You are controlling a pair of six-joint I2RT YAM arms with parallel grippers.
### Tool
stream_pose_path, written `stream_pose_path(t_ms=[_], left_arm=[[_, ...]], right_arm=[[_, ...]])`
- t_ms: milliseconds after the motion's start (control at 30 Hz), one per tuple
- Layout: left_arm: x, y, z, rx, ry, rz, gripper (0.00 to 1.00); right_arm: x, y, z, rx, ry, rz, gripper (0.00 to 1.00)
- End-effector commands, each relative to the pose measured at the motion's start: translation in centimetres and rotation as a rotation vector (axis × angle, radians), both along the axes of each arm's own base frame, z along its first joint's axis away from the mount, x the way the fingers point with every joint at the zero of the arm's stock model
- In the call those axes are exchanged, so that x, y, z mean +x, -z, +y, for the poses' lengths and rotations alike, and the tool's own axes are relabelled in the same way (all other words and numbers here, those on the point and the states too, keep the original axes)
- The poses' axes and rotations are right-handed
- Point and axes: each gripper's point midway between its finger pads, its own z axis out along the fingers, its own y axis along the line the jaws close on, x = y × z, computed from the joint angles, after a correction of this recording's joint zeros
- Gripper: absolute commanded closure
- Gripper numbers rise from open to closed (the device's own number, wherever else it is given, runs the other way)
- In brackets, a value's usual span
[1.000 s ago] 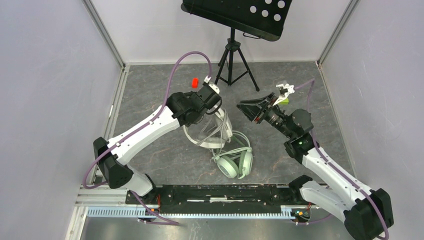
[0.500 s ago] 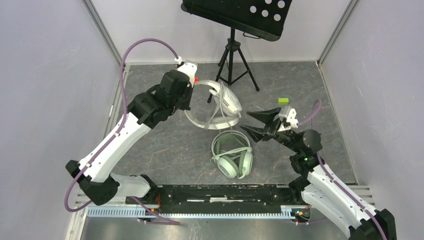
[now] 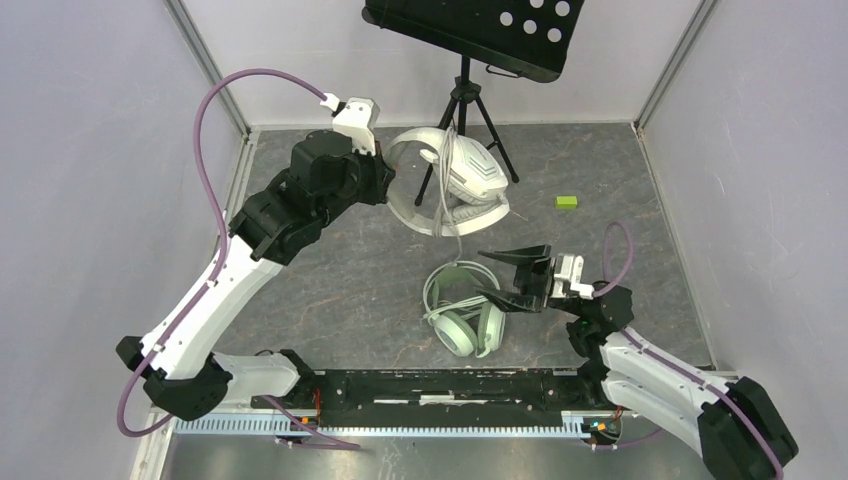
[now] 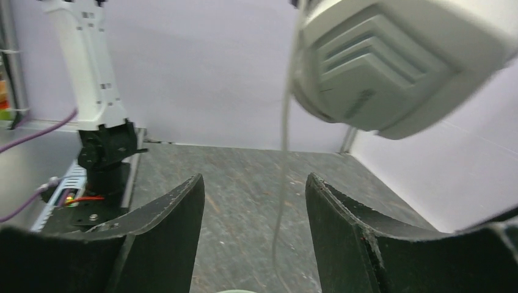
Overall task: Wrap the headphones
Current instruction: Wrap the headphones cable around the headphones.
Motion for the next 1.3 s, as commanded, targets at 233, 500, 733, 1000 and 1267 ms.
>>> stream_pose_path(t_ms=[233, 500, 733, 1000, 1267], left_arm=[[-1.3, -8.8, -2.9, -0.381, 0.089, -0.105, 0.98], [-1.7, -10.7, -3.4, -0.434, 0.122, -0.119, 0.98], [-2.0, -11.5, -3.8, -0.453, 0.147, -0.12, 0.98], [-2.0, -12.3, -3.6, -0.449, 0.145, -0.136, 0.98], [-1.7, -12.2, -3.5, -0.437, 0.134, -0.142, 0.98]], right_arm=[[0.6, 0.6, 2.1, -0.026, 0.071, -0.148, 0.32], [3.0, 3.8, 3.7, -0.098, 0.1, -0.108, 0.34], [4.8, 6.3, 5.3, -0.147, 0.113, -0.074, 0.35], [5.6, 8.9, 6.4, -0.177, 0.115, -0.022, 0.48], [4.6, 9.3, 7.5, -0.177, 0.072, 0.006, 0.44]])
